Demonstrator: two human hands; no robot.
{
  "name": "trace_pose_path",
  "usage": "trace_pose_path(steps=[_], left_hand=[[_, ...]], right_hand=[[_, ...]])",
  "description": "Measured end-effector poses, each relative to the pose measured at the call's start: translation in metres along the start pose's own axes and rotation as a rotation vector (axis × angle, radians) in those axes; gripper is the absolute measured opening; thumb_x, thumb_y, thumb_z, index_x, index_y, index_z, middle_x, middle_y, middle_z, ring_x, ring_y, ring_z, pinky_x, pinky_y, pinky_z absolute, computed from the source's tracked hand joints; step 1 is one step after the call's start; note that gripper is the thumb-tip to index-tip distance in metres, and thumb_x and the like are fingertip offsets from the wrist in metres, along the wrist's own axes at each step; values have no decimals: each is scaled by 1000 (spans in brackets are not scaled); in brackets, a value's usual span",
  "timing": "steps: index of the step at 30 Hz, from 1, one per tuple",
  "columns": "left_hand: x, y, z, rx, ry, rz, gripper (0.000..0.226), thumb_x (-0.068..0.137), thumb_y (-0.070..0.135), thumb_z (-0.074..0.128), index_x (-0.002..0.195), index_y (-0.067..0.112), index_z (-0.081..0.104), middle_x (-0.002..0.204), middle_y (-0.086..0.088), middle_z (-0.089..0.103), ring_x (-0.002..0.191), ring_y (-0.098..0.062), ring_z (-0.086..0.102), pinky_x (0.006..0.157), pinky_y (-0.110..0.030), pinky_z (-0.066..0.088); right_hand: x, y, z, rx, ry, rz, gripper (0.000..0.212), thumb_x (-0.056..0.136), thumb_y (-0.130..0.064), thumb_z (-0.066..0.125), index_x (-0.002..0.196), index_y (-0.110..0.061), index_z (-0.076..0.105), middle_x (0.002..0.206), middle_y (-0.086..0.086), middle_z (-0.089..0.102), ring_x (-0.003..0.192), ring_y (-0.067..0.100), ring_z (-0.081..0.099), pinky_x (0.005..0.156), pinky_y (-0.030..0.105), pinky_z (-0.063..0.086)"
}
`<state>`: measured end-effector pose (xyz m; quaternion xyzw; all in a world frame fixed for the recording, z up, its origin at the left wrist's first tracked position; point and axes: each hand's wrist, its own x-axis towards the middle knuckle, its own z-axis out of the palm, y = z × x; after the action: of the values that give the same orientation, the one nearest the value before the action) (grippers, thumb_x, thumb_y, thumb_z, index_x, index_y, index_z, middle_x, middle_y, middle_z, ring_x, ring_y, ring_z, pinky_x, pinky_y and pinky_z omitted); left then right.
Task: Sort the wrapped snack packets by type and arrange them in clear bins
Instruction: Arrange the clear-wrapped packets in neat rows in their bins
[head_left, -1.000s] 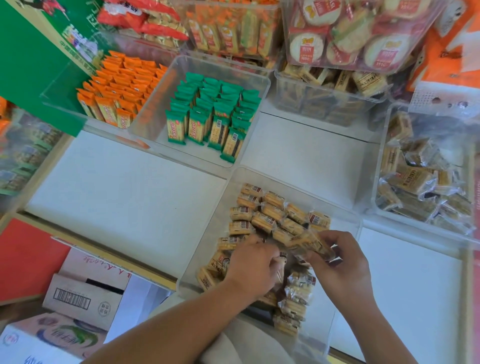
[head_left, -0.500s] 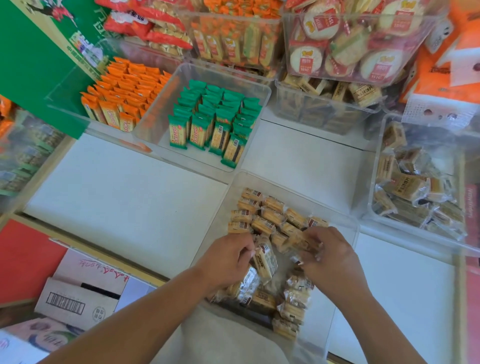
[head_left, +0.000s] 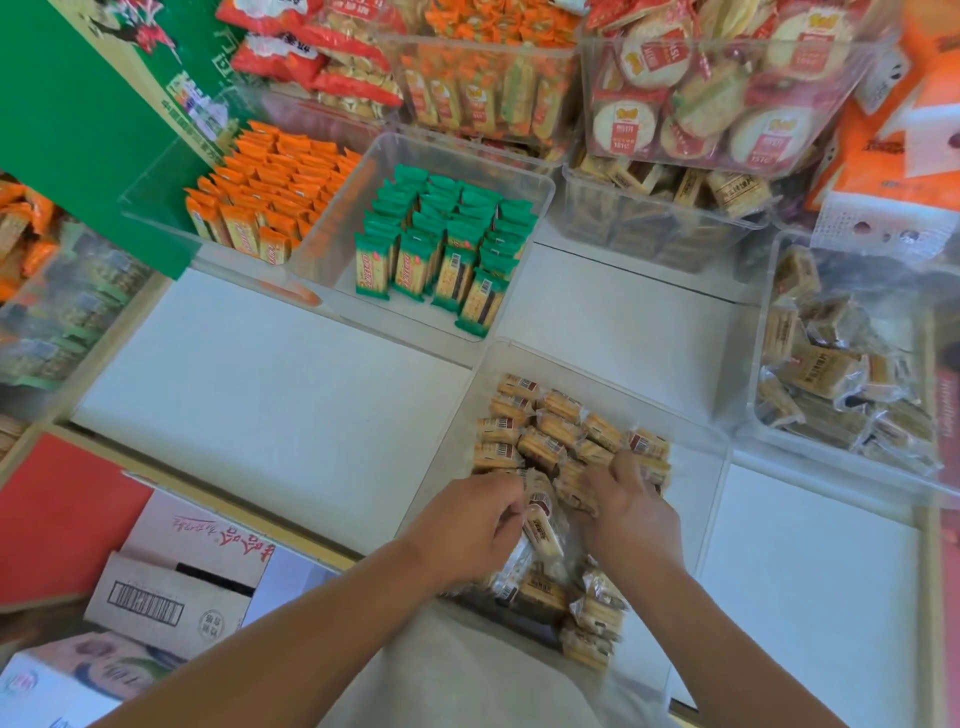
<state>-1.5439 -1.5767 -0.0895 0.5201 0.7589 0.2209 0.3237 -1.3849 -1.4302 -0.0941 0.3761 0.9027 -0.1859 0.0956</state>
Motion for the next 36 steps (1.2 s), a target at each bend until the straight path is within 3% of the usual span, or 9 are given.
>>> trace_pose_path(steps=[4,9,12,16,18,23,28,32,36], left_hand=[[3,9,15,143,85,83,15,96,24,55,82,20,50,76,1,56,70,-17,52,60,-35,45],[4,12,39,126,223,167,15,87,19,65,78,21,54,76,8,60,76,-12,56,78,-27,43],[2,-2,41,1,179,153,13,88,22,67,82,25,56,89,15,65,92,-5,59,101,-38,47],[-11,-17,38,8,24,188,29,90,14,60,111,30,71,137,8,65,141,-9,45,123,-33,23],[-17,-17,35,52,12,198,34,89,15,63,120,27,71,143,8,61,144,-9,40,121,-26,19],[-25,-16,21,369,75,129,38,89,41,69,120,22,61,123,3,56,113,-19,52,88,-31,52],[-28,-11,23,411,-24,8,53,98,48,54,142,22,43,130,-2,60,112,-23,59,88,-40,55],[-21,-14,14,302,-108,19,52,91,42,65,137,27,46,121,-1,63,110,-21,57,88,-36,53],[-13,-15,8,-44,-108,-163,46,89,28,74,127,34,49,119,10,62,104,-11,61,89,-28,55]], right_hand=[[2,-4,-7,0,-53,89,25,94,-50,64,105,-33,50,91,-12,62,76,12,59,58,26,41],[-7,-18,-16,511,8,133,28,94,-53,63,73,-34,60,58,-17,60,52,-3,57,56,20,42],[-4,-21,-20,561,-126,231,30,83,-62,72,88,-34,64,70,-10,71,63,4,67,58,24,50],[-10,-14,-13,558,-196,297,38,70,-43,88,94,-28,63,82,-4,69,75,14,68,67,35,60],[-15,-13,-11,525,-195,276,36,72,-33,86,101,-26,64,92,-6,70,83,13,68,75,36,62],[-29,-16,-6,95,-92,43,39,94,-31,65,132,-33,57,121,-8,67,104,15,64,75,24,49],[-34,-12,14,10,45,-129,47,71,-13,80,116,-21,70,103,-2,67,93,24,66,63,35,58],[-30,-15,14,5,80,-114,49,71,-12,79,119,-18,70,106,2,65,101,28,62,71,40,60],[-25,-19,13,-56,-6,-117,53,77,-18,75,129,-19,63,120,4,60,117,27,55,90,43,56]])
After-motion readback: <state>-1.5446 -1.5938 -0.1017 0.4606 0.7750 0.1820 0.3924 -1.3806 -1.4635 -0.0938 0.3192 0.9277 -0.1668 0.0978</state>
